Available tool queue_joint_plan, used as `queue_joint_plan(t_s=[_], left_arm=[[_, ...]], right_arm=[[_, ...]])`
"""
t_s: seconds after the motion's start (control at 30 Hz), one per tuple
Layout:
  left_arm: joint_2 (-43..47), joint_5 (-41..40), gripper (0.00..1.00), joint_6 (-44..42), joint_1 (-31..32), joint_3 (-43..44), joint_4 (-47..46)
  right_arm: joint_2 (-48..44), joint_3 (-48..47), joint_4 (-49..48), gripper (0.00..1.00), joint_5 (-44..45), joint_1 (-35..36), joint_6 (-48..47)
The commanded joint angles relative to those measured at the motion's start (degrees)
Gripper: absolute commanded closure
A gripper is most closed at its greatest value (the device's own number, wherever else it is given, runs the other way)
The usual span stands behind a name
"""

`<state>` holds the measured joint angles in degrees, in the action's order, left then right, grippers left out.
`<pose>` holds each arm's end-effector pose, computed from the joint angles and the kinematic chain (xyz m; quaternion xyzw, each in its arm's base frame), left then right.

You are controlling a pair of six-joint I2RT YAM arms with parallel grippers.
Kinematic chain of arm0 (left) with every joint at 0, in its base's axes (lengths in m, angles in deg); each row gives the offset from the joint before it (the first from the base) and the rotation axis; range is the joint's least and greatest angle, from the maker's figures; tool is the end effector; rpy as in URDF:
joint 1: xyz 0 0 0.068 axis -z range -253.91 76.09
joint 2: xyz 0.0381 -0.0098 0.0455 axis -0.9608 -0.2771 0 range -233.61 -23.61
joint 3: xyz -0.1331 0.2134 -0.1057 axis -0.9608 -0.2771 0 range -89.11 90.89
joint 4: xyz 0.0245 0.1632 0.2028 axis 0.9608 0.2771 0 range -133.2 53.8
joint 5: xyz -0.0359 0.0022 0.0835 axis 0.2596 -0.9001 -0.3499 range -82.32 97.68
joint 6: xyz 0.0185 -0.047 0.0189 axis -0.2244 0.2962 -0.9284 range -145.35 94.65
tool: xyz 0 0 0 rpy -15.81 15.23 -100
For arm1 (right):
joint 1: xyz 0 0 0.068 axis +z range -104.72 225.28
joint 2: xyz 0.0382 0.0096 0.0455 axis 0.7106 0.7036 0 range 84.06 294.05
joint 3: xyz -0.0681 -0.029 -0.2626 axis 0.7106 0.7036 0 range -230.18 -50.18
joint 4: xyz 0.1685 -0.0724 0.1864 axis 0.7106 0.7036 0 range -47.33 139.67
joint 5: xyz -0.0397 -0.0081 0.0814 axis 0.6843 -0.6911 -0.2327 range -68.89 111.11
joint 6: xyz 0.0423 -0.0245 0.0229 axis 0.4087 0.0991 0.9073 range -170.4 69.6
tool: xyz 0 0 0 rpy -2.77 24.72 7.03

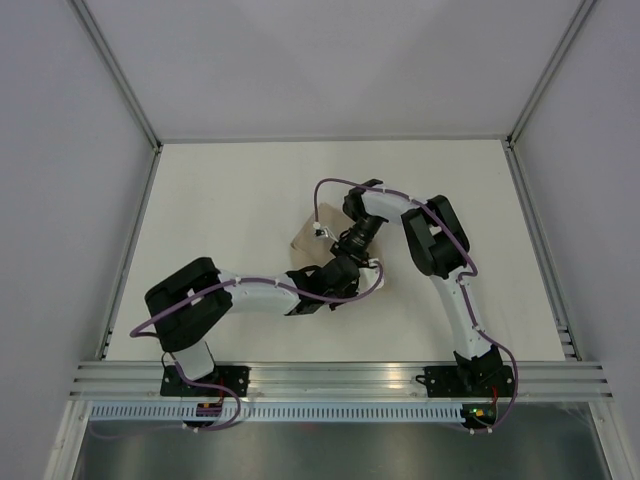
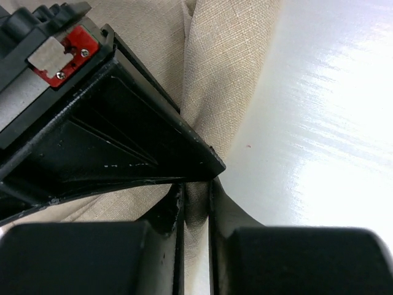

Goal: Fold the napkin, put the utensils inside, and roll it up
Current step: Roll the napkin with the utensil

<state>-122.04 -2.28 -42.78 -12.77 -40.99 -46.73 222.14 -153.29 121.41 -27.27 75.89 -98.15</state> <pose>0.1676 -0.2914 0.1450 0.5617 0.7371 -0.0617 0.3705 0.3414 0.2329 0.1092 0.4987 -0.7452 -0.4245 0.1256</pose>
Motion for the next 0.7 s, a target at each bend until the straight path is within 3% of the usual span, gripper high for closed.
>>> queue_joint_plan(t_s=[0.0, 0.27, 0.53, 0.67], left_arm=[[-5.6, 9.0, 0.96, 4.7, -2.8, 1.3, 5.2], [-7.5, 21.5, 0.98, 5.4, -5.8, 3.8, 9.4], [-8.8, 30.2, 0.98, 6.0, -8.8, 5.4, 10.9], [-9.8, 35.8, 0.98, 6.3, -10.9, 6.7, 12.0]], right_arm=[[2.7, 1.6, -6.9, 0.7, 8.7, 1.0, -2.4], [-2.7, 2.1, -6.8, 0.45, 4.5, -2.0, -3.2], [-11.2, 3.1, -5.1, 0.39, -3.6, -9.2, -6.2], [-15.2, 5.9, -7.3, 0.39, -9.2, -16.7, -7.9]])
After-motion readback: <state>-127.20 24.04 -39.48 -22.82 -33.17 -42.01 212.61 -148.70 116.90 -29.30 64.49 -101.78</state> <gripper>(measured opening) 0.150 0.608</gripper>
